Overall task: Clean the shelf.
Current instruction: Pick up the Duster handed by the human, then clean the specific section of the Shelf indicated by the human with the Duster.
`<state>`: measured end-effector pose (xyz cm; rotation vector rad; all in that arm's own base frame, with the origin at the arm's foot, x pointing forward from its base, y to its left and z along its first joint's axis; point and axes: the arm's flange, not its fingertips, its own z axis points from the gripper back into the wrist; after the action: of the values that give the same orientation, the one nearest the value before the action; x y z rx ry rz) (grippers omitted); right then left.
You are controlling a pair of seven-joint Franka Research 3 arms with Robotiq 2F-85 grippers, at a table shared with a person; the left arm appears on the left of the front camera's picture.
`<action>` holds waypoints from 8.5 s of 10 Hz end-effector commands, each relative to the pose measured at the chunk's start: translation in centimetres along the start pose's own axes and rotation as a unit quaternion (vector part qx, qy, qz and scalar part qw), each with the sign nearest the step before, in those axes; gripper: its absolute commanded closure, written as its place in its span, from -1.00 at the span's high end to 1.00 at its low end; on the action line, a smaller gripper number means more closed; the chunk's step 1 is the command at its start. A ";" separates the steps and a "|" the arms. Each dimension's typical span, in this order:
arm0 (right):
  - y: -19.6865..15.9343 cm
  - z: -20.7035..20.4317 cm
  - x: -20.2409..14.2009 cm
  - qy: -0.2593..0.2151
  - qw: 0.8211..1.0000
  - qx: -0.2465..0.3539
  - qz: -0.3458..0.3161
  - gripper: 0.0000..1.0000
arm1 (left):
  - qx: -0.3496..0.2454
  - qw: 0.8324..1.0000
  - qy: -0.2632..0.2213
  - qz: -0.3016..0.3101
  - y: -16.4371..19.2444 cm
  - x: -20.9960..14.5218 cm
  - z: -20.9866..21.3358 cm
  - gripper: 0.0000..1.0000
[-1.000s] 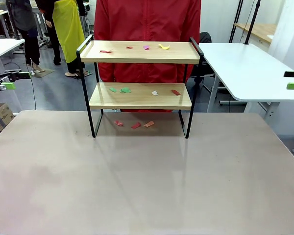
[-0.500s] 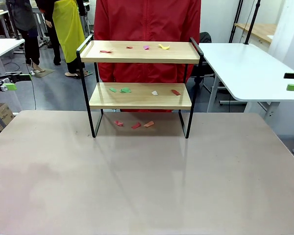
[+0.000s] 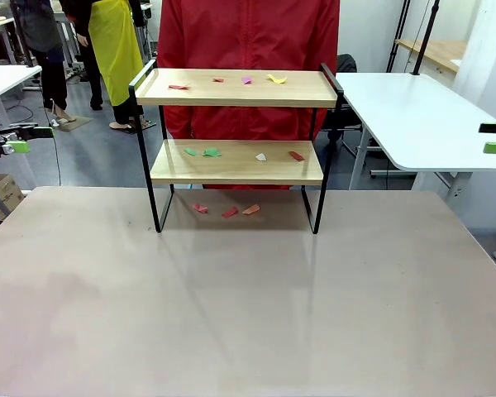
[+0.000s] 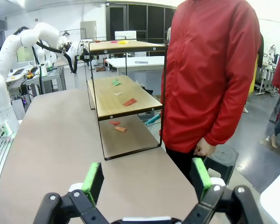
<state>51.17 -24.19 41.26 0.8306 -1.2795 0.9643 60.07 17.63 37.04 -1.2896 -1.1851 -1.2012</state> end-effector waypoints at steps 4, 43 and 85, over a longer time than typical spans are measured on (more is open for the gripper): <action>0.2 0.0 0.2 -0.001 1.000 0.000 0.001 1.00 | -0.006 1.000 -0.005 -0.010 -0.1 0.1 -0.1 1.00; 0.2 0.0 0.2 -0.001 1.000 0.000 0.001 1.00 | 0.447 0.739 0.380 0.330 -7.5 23.5 -22.1 1.00; 0.2 0.0 0.2 -0.001 1.000 0.000 0.001 1.00 | 0.304 0.629 0.693 0.178 -17.4 32.4 -18.5 -0.74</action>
<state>51.12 -24.24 41.26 0.8304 -1.2804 0.9629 43.02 0.74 69.61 0.0932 -0.0915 -0.7841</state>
